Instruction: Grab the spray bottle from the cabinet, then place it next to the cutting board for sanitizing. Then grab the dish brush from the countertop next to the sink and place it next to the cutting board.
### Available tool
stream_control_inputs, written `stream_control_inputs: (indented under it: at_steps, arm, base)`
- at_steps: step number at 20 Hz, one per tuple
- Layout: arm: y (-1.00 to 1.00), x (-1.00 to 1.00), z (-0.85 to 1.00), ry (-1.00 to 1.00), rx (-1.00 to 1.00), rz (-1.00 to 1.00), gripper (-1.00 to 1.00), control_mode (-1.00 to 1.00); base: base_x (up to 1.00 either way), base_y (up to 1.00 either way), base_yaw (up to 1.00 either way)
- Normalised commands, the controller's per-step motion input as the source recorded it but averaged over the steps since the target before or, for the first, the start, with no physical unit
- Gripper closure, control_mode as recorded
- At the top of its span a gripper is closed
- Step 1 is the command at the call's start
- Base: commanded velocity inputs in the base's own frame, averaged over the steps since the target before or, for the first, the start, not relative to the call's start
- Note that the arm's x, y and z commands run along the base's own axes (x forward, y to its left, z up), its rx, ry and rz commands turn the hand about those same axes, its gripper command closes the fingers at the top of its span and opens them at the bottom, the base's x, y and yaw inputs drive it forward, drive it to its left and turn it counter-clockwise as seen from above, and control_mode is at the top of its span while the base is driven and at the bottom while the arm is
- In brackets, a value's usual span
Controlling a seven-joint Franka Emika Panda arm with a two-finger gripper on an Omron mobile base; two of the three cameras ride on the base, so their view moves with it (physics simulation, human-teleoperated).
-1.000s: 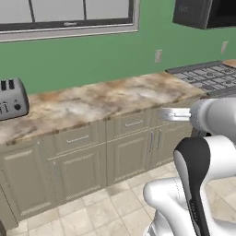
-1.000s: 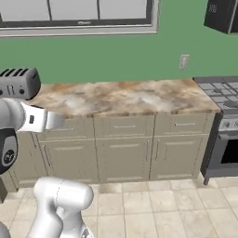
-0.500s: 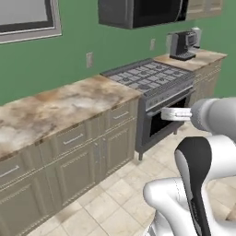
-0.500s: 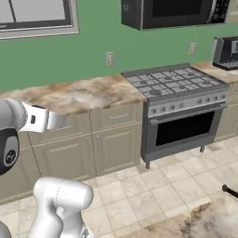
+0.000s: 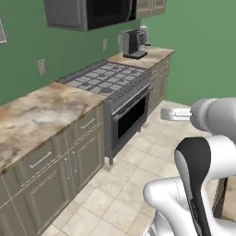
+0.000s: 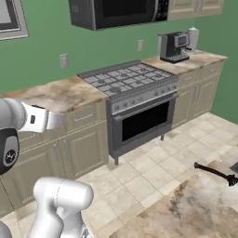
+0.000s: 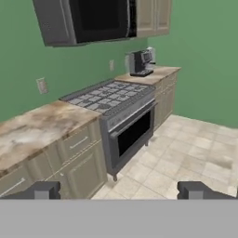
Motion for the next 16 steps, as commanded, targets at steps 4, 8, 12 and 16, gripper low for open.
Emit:
stream_control_inputs:
  at_steps: [4,8,12,16]
  arm:
    - [0.00,0.00,0.00,0.00,0.00,0.00,-1.00,1.00]
    - [0.00,0.00,0.00,0.00,0.00,0.00,-1.00,1.00]
    - [0.00,0.00,0.00,0.00,0.00,0.00,-1.00,1.00]
    - [0.00,0.00,0.00,0.00,0.00,0.00,-1.00,1.00]
  base:
    - [0.00,0.71,-0.47]
    - [0.00,1.00,-0.50]
    - [0.10,1.00,-0.43]
    - [0.60,0.50,-0.55]
